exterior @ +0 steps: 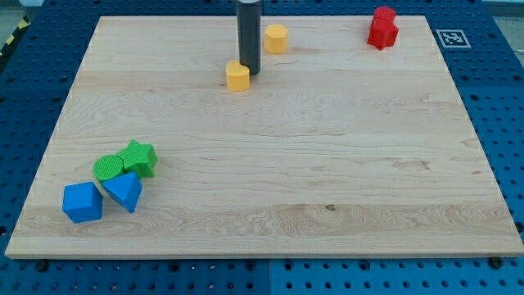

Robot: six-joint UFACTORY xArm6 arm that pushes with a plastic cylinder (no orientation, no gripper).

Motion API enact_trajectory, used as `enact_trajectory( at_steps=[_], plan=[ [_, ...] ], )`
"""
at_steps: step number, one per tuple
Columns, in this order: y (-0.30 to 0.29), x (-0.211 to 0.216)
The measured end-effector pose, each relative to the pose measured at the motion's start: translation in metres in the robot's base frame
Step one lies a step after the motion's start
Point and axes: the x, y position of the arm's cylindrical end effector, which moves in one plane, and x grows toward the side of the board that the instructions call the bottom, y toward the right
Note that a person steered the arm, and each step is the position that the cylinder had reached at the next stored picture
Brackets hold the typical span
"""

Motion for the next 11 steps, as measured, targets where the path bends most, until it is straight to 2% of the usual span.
enact_trajectory(
  at_steps=[6,10,11],
  plan=[
    [-0.114,0.114],
    [-0.143,0.123],
    [-0.087,0.095]
  ],
)
